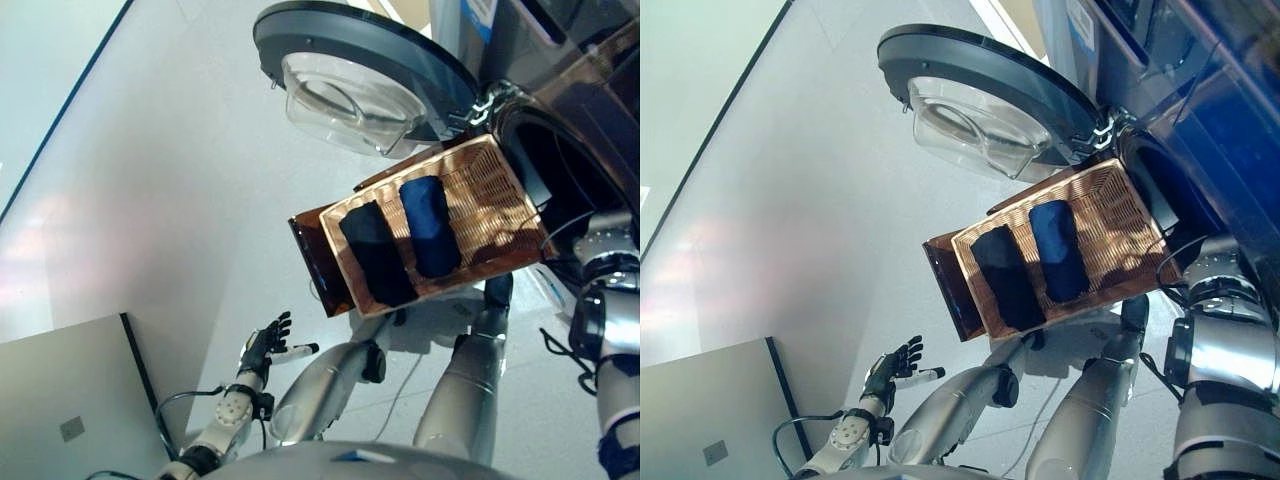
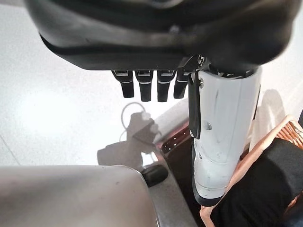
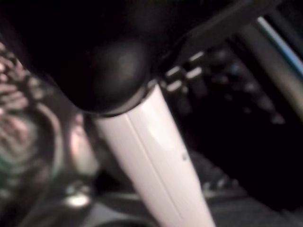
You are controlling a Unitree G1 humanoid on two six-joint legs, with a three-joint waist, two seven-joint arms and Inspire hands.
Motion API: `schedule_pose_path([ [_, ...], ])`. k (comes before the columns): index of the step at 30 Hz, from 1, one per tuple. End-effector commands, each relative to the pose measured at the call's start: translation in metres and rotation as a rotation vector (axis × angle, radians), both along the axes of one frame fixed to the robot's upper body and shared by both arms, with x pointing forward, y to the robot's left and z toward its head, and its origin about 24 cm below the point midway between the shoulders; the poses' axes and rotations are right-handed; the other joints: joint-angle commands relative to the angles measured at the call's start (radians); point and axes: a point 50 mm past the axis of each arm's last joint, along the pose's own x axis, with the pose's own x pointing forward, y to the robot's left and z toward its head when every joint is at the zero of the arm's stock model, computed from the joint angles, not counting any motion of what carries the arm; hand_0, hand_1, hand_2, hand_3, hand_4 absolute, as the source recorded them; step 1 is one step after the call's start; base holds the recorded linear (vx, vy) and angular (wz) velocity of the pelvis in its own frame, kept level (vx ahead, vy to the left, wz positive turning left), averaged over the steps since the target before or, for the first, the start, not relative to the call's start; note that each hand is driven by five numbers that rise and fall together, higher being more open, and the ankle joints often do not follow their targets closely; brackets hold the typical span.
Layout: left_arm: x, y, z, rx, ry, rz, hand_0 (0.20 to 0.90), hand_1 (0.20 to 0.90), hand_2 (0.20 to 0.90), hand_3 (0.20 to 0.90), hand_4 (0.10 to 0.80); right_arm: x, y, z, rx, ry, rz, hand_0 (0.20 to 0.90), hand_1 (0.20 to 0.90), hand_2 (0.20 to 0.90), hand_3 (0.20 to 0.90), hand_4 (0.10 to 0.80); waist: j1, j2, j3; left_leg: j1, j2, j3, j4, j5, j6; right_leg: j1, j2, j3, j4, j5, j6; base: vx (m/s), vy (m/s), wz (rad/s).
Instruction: Pick up the clothes and place them into the washing machine
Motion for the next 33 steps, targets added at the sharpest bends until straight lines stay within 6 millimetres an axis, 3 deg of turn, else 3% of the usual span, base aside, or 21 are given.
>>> schedule_pose_path([
  [1, -0.011, 0.030, -0.010, 0.103, 0.060, 0.074, 0.900, 0.900, 0.900, 0.900, 0.800, 0.012, 0.007, 0.036, -0.196, -0.041, 0.074, 0.900, 0.900, 0.900, 0.900, 0.800, 0.027, -0.016, -0.109, -0.069, 0.078, -0.015, 0.156, -0.106, -0.090, 0.034, 0.067, -0.027, -0.003, -0.024, -0.110, 0.007, -0.041, -0.03],
  [8, -0.005, 0.026, -0.007, 0.074, 0.041, 0.078, 0.900, 0.900, 0.900, 0.900, 0.800, 0.033, 0.076, -0.053, -0.075, 0.090, 0.306, 0.900, 0.900, 0.900, 0.900, 0.800, 0.021, -0.070, -0.085, -0.061, 0.096, -0.033, 0.173, -0.102, -0.091, 0.062, 0.085, -0.055, 0.013, -0.038, -0.118, -0.002, -0.069, 0.03],
  [11, -0.008, 0.031, -0.009, 0.101, 0.064, 0.073, 0.900, 0.900, 0.900, 0.900, 0.800, 0.034, 0.101, -0.083, -0.056, 0.170, 0.397, 0.900, 0.900, 0.900, 0.900, 0.800, 0.020, -0.108, -0.080, -0.059, 0.103, -0.045, 0.182, -0.104, -0.090, 0.075, 0.091, -0.069, 0.015, -0.040, -0.121, 0.000, -0.086, 0.15],
  [14, -0.007, 0.037, -0.010, 0.125, 0.070, 0.083, 0.900, 0.900, 0.900, 0.900, 0.800, 0.034, 0.114, -0.095, -0.063, 0.219, 0.445, 0.900, 0.900, 0.900, 0.900, 0.800, 0.021, -0.134, -0.076, -0.058, 0.109, -0.052, 0.187, -0.105, -0.090, 0.083, 0.093, -0.081, 0.012, -0.038, -0.123, -0.005, -0.064, 0.15],
  [15, -0.006, 0.040, -0.010, 0.142, 0.074, 0.084, 0.900, 0.900, 0.900, 0.900, 0.800, 0.030, 0.120, -0.111, -0.079, 0.310, 0.479, 0.900, 0.900, 0.900, 0.900, 0.800, 0.024, -0.161, -0.074, -0.058, 0.112, -0.059, 0.195, -0.107, -0.091, 0.089, 0.096, -0.092, 0.013, -0.037, -0.125, 0.002, -0.087, 0.10],
  [20, 0.004, 0.053, -0.003, 0.196, 0.032, 0.099, 0.900, 0.900, 0.900, 0.900, 0.800, 0.030, 0.139, -0.126, -0.253, 0.527, 0.586, 0.900, 0.900, 0.900, 0.900, 0.800, 0.040, -0.228, -0.064, -0.062, 0.125, -0.081, 0.214, -0.106, -0.093, 0.107, 0.105, -0.122, 0.012, -0.037, -0.132, -0.003, -0.089, 0.06],
  [26, 0.014, 0.067, 0.006, 0.254, -0.027, 0.123, 0.900, 0.900, 0.900, 0.900, 0.800, 0.034, 0.156, -0.128, -0.675, 0.795, 0.670, 0.900, 0.900, 0.900, 0.900, 0.800, 0.062, -0.285, -0.046, -0.073, 0.132, -0.111, 0.228, -0.099, -0.095, 0.122, 0.114, -0.157, 0.017, -0.040, -0.138, 0.004, -0.064, 0.11],
  [29, 0.014, 0.074, 0.008, 0.280, -0.038, 0.145, 0.900, 0.900, 0.900, 0.900, 0.800, 0.034, 0.167, -0.132, -0.785, 0.842, 0.700, 0.900, 0.900, 0.900, 0.900, 0.800, 0.069, -0.311, -0.039, -0.074, 0.133, -0.124, 0.230, -0.095, -0.097, 0.135, 0.120, -0.172, 0.009, -0.039, -0.137, 0.017, -0.041, 0.22],
  [33, 0.016, 0.076, 0.009, 0.296, -0.036, 0.145, 0.900, 0.900, 0.900, 0.900, 0.800, 0.030, 0.180, -0.145, -0.778, 0.861, 0.773, 0.900, 0.900, 0.900, 0.900, 0.800, 0.079, -0.346, -0.038, -0.072, 0.137, -0.139, 0.231, -0.096, -0.097, 0.148, 0.122, -0.190, 0.004, -0.040, -0.138, 0.039, -0.050, 0.11],
])
